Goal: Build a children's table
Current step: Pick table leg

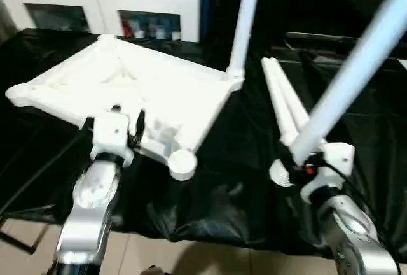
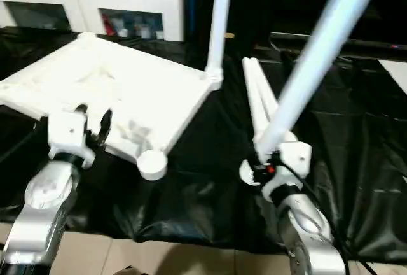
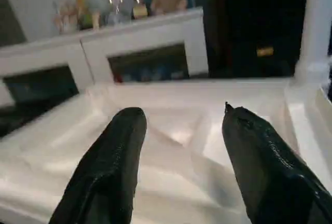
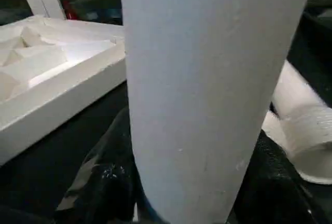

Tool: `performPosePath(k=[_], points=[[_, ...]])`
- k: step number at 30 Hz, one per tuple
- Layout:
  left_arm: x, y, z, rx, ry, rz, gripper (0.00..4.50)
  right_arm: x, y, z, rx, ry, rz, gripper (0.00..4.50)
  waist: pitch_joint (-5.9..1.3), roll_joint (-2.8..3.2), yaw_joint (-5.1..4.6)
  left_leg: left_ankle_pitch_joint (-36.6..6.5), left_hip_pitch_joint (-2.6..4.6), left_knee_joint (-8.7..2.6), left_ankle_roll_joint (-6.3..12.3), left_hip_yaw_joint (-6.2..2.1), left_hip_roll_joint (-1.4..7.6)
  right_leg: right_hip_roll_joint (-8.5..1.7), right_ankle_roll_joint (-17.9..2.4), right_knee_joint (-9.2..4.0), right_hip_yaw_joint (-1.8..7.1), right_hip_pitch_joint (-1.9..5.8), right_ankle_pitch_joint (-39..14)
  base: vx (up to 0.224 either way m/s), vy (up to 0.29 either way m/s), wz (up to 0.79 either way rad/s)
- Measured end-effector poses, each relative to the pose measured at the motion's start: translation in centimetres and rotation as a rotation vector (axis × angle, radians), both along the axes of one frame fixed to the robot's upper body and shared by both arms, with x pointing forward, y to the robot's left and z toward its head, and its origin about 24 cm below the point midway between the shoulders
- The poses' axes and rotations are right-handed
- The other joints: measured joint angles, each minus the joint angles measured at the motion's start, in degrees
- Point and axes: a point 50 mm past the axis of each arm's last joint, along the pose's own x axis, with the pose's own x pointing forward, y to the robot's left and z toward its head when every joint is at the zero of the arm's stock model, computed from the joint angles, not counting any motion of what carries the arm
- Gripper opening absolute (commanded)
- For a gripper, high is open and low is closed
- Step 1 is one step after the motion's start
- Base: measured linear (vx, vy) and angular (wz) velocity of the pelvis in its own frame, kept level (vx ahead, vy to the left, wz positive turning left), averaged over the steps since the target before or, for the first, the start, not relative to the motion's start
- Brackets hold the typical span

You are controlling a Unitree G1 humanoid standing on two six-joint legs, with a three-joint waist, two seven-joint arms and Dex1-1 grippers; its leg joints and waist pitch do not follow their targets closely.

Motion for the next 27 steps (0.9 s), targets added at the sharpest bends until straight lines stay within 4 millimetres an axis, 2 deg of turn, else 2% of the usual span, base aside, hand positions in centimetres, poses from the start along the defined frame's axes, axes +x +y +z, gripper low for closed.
performPosePath(k=[1,3,5,7,9,10,11,12,13,14,15,16,17,18,19,20,21,22,23,24,25,26,27], points=[[0.0,0.2,0.1,0.009,-0.003,0.001,2.74,-0.1,0.0,-0.1,-0.001,0.005,0.001,1.88,-0.12,0.33,0.24,-0.36,-0.30,0.60,0.55,-0.01,-0.25,-0.35,0.34,-0.07,0.05,0.11,0.02,0.004,0.099,0.02],[-0.1,0.6,0.1,0.006,0.000,0.012,2.74,0.0,0.2,-0.1,0.005,0.006,0.007,1.88,-0.14,0.43,0.28,-0.59,-0.32,0.77,1.49,0.34,-0.89,-1.08,0.28,-0.68,0.00,0.30,0.32,0.003,0.140,0.08],[-0.1,1.1,0.2,-0.002,-0.001,0.032,2.74,0.5,0.8,0.3,0.009,-0.003,0.030,1.88,-0.07,0.20,-0.18,-0.64,-0.39,0.75,2.81,1.27,-1.63,-1.88,-0.10,-1.07,0.29,0.29,0.55,-0.002,0.151,0.10],[-0.1,1.4,0.3,0.005,-0.006,0.044,2.74,1.4,1.1,1.0,0.010,-0.031,0.046,1.88,-0.09,-0.33,-0.75,-0.65,-0.36,0.73,4.14,2.31,-2.44,-3.15,-0.16,-1.20,0.40,0.31,0.60,-0.028,0.155,0.08],[-0.1,1.4,0.3,0.013,-0.008,0.044,2.74,1.8,1.1,1.2,0.008,-0.039,0.045,1.88,-0.12,-0.49,-1.03,-0.70,-0.38,0.72,4.87,3.06,-2.62,-3.43,0.05,-2.13,1.01,0.59,0.59,-0.044,0.151,0.08],[-0.2,1.4,0.3,0.013,-0.006,0.045,2.74,1.8,1.1,1.1,0.008,-0.033,0.046,1.88,-0.12,-0.59,-1.00,-0.75,-0.41,0.75,5.30,3.40,-2.84,-3.69,0.93,-2.91,1.33,1.02,0.82,-0.042,0.150,0.06],[-0.2,1.4,0.2,0.013,0.000,0.045,2.74,1.8,1.0,0.9,0.007,-0.024,0.046,1.88,-0.11,-0.69,-1.01,-0.83,-0.41,0.76,5.66,3.48,-3.25,-4.10,1.25,-3.34,1.34,1.24,0.89,-0.036,0.160,0.02],[-0.2,1.4,0.1,0.013,0.006,0.046,2.74,1.8,1.0,0.8,0.007,-0.016,0.044,1.88,-0.10,-0.65,-1.13,-0.98,-0.40,0.77,5.90,3.57,-3.57,-4.35,1.71,-3.89,1.38,1.38,0.97,-0.056,0.166,0.02],[-0.3,1.5,0.0,0.017,0.015,0.048,2.74,1.8,1.0,0.7,0.009,-0.009,0.045,1.88,0.06,-0.20,-1.41,-1.00,-0.31,0.70,6.34,3.94,-3.82,-4.06,1.71,-4.37,1.44,1.30,0.78,-0.056,0.166,0.02],[-0.3,1.6,-0.1,0.021,0.025,0.049,2.74,1.8,1.1,0.7,0.009,-0.009,0.050,1.88,0.02,-0.26,-1.42,-1.12,-0.11,0.68,6.50,4.93,-3.69,-4.03,0.88,-3.93,1.71,0.92,-0.19,-0.057,0.176,-0.11],[-0.4,1.7,-0.2,0.025,0.031,0.051,2.74,1.8,1.3,0.7,0.012,-0.008,0.054,1.88,0.04,-0.22,-1.23,-1.05,-0.07,0.65,6.29,5.99,-3.46,-3.89,0.32,-2.50,1.34,0.12,-0.93,-0.071,0.149,-0.38],[-0.4,1.8,-0.2,0.028,0.033,0.054,2.74,1.6,1.3,0.5,0.012,-0.001,0.052,1.88,0.02,-0.25,-1.27,-0.91,-0.14,0.45,6.02,7.23,-3.28,-2.89,-0.32,-0.66,0.30,-0.75,-1.49,-0.071,0.149,-0.38],[-0.3,1.8,-0.2,0.026,0.037,0.052,2.74,1.4,1.2,0.2,0.012,0.011,0.046,1.88,0.02,0.01,-1.31,-0.57,-0.08,-0.19,5.46,8.46,-2.90,-1.88,-0.88,0.60,-1.35,-1.02,-1.60,-0.099,0.053,-0.42],[0.2,1.6,-0.1,0.016,0.035,0.049,2.74,1.2,1.0,0.0,0.015,0.021,0.031,1.88,0.02,0.31,-1.13,0.09,-0.07,-1.27,4.39,10.50,-1.52,-0.04,-0.96,2.37,-3.66,-0.97,-1.66,-0.109,-0.039,-0.27],[0.7,1.3,0.1,0.007,0.028,0.042,2.74,1.2,1.0,0.0,0.018,0.023,0.020,1.88,0.08,0.65,-0.34,0.62,-0.15,-1.98,3.58,12.11,-0.22,1.60,-0.67,4.71,-5.06,-1.09,-1.84,-0.109,-0.039,-0.27],[1.0,1.0,0.5,-0.006,0.016,0.029,2.74,1.3,1.0,0.0,0.020,0.021,0.018,1.88,0.04,0.74,0.28,1.11,-0.27,-2.52,2.80,13.57,0.92,2.90,-0.37,7.03,-5.55,-1.03,-2.07,-0.132,-0.083,-0.34],[1.3,0.8,0.8,-0.014,0.007,0.020,2.74,1.3,1.1,0.0,0.025,0.020,0.018,1.88,0.06,0.91,0.92,1.31,-0.66,-2.94,2.49,13.97,1.13,3.05,-0.12,8.27,-5.59,-0.53,-2.61,-0.155,-0.049,-0.40],[1.8,0.7,1.1,-0.021,0.005,0.009,2.74,1.3,1.2,0.0,0.033,0.022,0.011,1.88,-0.12,1.02,0.87,1.34,-1.61,-3.03,2.47,13.23,0.17,2.31,-0.54,5.93,-4.22,1.62,-5.24,-0.155,-0.049,-0.40],[2.2,0.7,1.2,-0.031,0.006,0.006,2.74,1.4,1.3,0.0,0.034,0.019,0.011,1.88,-0.29,0.67,0.95,1.29,-2.59,-2.67,1.05,12.09,-0.98,0.79,-2.31,4.55,-3.92,1.97,-7.48,-0.142,0.000,-0.26],[2.3,0.6,1.0,-0.036,0.018,0.003,2.74,1.6,1.2,0.1,0.032,0.019,0.008,1.88,-0.26,1.22,1.59,0.01,-4.02,1.60,-1.51,6.99,-2.36,-0.62,-2.31,5.18,-4.80,1.35,-7.31,-0.084,-0.028,-0.51],[2.2,0.6,0.4,-0.043,0.039,0.000,2.74,1.6,1.1,0.1,0.030,0.018,0.003,1.88,-0.29,2.02,2.09,0.19,-5.02,7.63,-2.10,-0.88,-3.58,-1.20,-1.95,5.35,-6.78,1.67,-6.94,-0.084,-0.028,-0.51],[2.4,0.4,0.5,-0.039,0.041,-0.008,2.74,1.6,0.9,0.1,0.030,0.017,-0.005,1.88,-0.57,2.96,1.94,0.05,-3.80,7.16,-2.57,-3.01,-2.89,-1.31,-2.04,5.14,-8.03,1.90,-6.62,-0.066,-0.010,-0.63],[2.8,0.2,1.0,-0.034,0.029,-0.019,2.74,1.7,0.8,0.3,0.028,0.008,-0.011,1.88,-0.55,3.89,1.55,-1.93,-2.26,3.61,-1.23,-3.65,-2.01,-1.13,-2.27,4.81,-9.35,2.10,-6.23,-0.090,0.031,-0.20]])
